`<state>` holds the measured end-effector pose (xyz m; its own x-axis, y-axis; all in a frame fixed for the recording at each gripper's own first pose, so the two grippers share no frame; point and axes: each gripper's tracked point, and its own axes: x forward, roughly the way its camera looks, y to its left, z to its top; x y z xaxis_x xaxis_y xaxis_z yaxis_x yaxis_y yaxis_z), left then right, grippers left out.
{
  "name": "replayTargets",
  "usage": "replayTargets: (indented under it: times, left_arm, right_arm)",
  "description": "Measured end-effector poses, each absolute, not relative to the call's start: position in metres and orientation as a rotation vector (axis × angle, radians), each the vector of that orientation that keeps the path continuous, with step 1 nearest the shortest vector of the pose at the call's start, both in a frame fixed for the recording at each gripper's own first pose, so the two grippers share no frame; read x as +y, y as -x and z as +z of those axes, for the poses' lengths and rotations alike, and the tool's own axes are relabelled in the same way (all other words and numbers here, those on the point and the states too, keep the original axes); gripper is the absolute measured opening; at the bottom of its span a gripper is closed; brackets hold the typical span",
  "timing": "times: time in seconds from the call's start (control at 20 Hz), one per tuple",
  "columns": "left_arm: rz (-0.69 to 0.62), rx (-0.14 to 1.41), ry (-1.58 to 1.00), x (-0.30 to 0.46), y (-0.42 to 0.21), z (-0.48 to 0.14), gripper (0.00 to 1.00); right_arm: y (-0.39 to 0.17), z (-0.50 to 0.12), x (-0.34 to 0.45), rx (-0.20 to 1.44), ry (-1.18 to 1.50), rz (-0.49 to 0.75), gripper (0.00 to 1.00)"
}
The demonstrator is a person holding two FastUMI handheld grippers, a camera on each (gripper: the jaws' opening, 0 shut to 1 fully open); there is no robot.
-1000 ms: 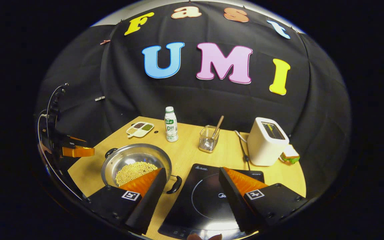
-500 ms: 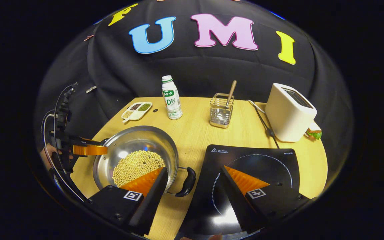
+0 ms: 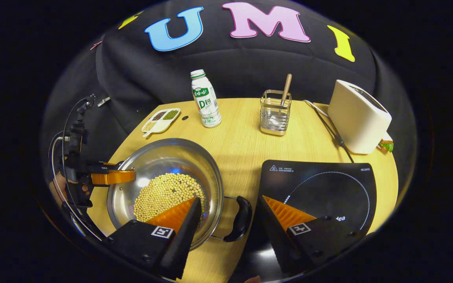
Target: First push the handle of the pot to place it horizontally, then grasp the pot with both hands and set it on the induction cooktop.
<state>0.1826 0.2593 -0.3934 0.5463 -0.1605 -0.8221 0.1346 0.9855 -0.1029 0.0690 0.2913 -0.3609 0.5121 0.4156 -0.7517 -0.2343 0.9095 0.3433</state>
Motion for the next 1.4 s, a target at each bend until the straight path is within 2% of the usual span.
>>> replayTargets:
  times: [0.05,0.1,0.3,0.35,0.4,0.5,0.55,0.6,0.65,0.7,0.75,0.8,0.85,1.0,1.05,1.15,1.2,1.4]
  left_arm:
    - [-0.168,0.98,0.032,0.263,-0.18,-0.393,0.65]
    - [-0.159,0.981,0.035,0.267,-0.177,-0.394,0.6]
    - [-0.153,0.987,0.025,0.278,-0.172,-0.393,0.6]
    - [-0.152,0.988,0.028,0.278,-0.173,-0.393,0.6]
    - [-0.152,0.989,0.03,0.277,-0.173,-0.393,0.6]
    - [-0.142,0.992,0.031,0.279,-0.172,-0.393,0.6]
    - [-0.133,0.989,0.034,0.279,-0.172,-0.393,0.6]
    - [-0.125,0.984,0.037,0.279,-0.171,-0.393,0.6]
    - [-0.115,0.98,0.042,0.279,-0.171,-0.392,0.6]
    - [-0.109,0.974,0.042,0.279,-0.17,-0.392,0.63]
    - [-0.1,0.973,0.045,0.28,-0.17,-0.391,0.55]
    - [-0.092,0.973,0.044,0.279,-0.168,-0.39,0.57]
    - [-0.085,0.975,0.051,0.279,-0.165,-0.388,0.57]
    - [-0.069,0.965,0.076,0.272,-0.155,-0.374,0.53]
    - [-0.066,0.96,0.076,0.269,-0.151,-0.366,0.55]
    - [-0.066,0.95,0.067,0.258,-0.144,-0.35,0.53]
    - [-0.066,0.946,0.065,0.251,-0.141,-0.342,0.57]
    - [-0.081,0.946,0.067,0.212,-0.128,-0.318,0.55]
  right_arm:
    - [-0.068,-0.364,0.297,0.973,-0.217,0.398,0.9]
    - [-0.067,-0.366,0.302,0.981,-0.221,0.401,0.9]
    - [-0.066,-0.388,0.316,1.038,-0.213,0.396,0.9]
    - [-0.063,-0.391,0.314,1.064,-0.196,0.38,0.83]
    - [-0.064,-0.401,0.317,1.086,-0.185,0.374,0.72]
    - [-0.066,-0.407,0.315,1.094,-0.179,0.347,0.73]
    - [-0.068,-0.409,0.316,1.107,-0.191,0.332,0.67]
    - [-0.07,-0.407,0.315,1.108,-0.216,0.312,0.67]
    - [-0.072,-0.411,0.317,1.11,-0.229,0.3,0.6]
    - [-0.074,-0.41,0.319,1.11,-0.227,0.305,0.61]
    - [-0.075,-0.41,0.32,1.107,-0.225,0.304,0.55]
    - [-0.074,-0.41,0.32,1.11,-0.219,0.312,0.58]
    - [-0.07,-0.406,0.318,1.117,-0.216,0.313,0.54]
    - [-0.068,-0.391,0.312,1.1,-0.215,0.318,0.54]
    - [-0.065,-0.384,0.307,1.096,-0.211,0.322,0.54]
    - [-0.06,-0.368,0.293,1.091,-0.215,0.319,0.54]
    - [-0.059,-0.36,0.285,1.082,-0.219,0.315,0.54]
    - [-0.047,-0.338,0.243,1.082,-0.23,0.302,0.54]
